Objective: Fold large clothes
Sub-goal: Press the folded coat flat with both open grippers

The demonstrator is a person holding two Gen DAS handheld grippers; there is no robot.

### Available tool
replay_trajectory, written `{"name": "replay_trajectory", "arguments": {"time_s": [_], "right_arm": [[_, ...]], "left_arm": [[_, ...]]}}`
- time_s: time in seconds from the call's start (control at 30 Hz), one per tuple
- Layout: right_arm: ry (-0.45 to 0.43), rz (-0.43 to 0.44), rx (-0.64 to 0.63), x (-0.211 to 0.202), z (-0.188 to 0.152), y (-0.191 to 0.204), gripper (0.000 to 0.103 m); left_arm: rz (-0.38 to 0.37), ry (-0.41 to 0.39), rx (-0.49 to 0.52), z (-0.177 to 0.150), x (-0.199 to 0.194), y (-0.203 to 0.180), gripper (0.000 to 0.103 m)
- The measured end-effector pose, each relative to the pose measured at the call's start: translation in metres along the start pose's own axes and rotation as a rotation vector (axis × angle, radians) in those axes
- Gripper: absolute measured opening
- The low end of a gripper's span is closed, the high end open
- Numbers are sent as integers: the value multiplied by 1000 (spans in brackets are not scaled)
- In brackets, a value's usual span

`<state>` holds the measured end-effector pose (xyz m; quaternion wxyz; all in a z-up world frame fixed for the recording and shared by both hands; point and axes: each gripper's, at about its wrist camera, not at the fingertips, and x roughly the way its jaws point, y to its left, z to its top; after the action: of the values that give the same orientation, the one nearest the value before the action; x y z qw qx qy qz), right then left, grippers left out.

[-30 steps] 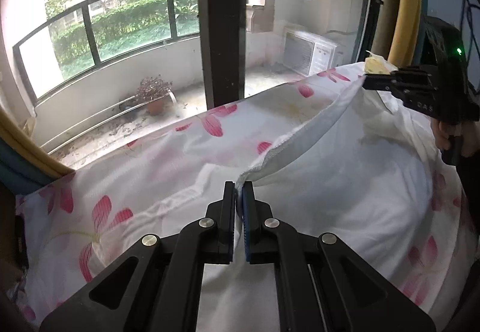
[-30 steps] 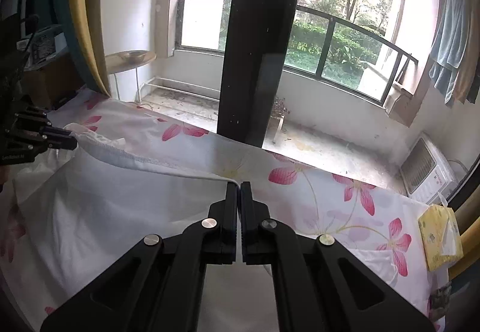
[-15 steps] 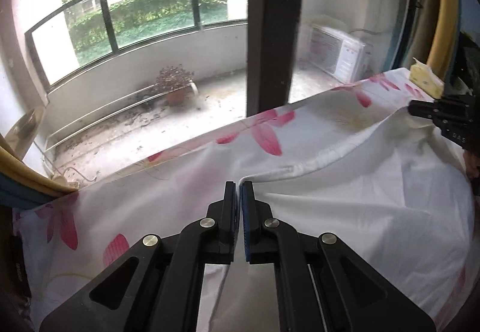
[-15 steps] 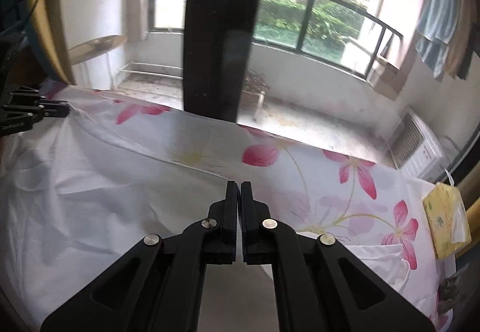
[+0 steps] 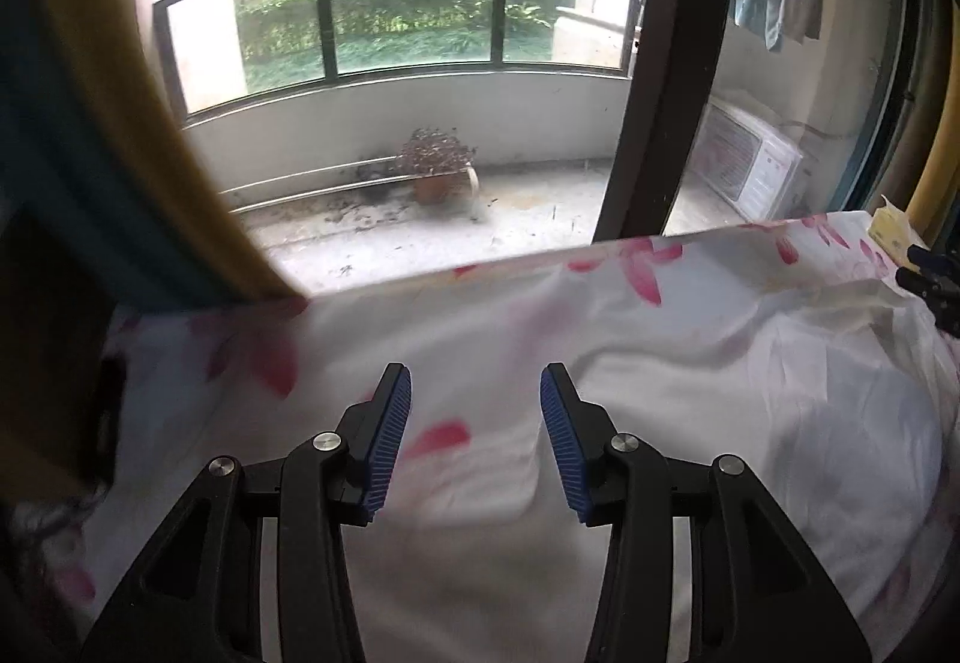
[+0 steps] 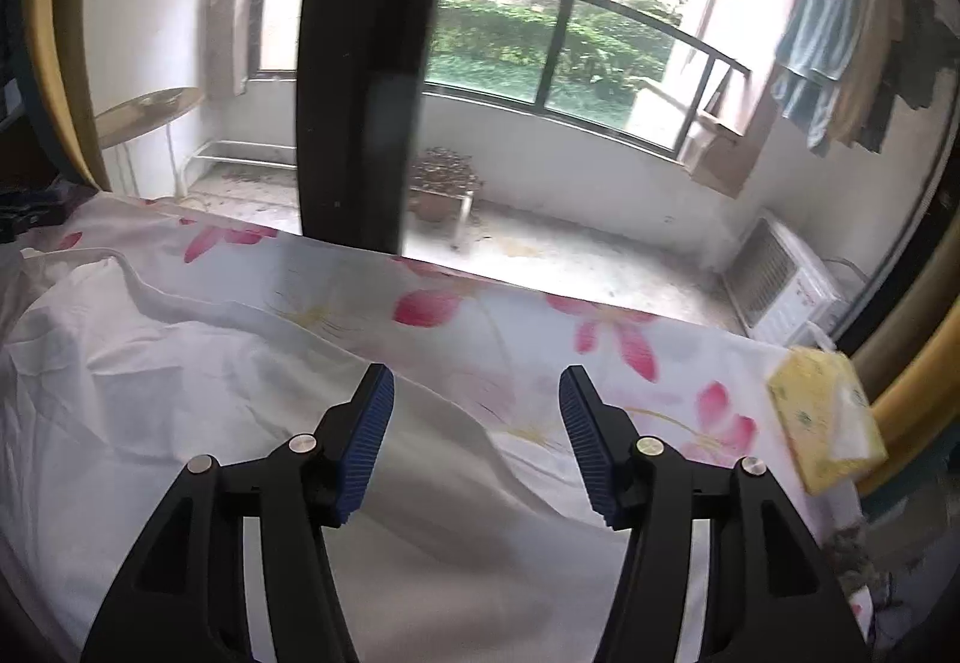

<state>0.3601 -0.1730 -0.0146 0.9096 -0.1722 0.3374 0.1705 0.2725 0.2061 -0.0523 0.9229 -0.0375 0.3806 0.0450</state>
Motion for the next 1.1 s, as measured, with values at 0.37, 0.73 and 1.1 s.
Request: {"name": "replay_trajectory", "arguments": {"time_s": [0.37,0.73,1.1], "right_arm": [[73,-72,114,-36,-60,-44,58],[75,-83,187,-61,-90,-54,60],[92,11,316,-72,-114,-73,73]], "left_arm": [[9,15,-172,-74,-51,27,48],[34,10,-259,-115,-63,13,52],[-1,9,-306,-144,-79,4,55]]}}
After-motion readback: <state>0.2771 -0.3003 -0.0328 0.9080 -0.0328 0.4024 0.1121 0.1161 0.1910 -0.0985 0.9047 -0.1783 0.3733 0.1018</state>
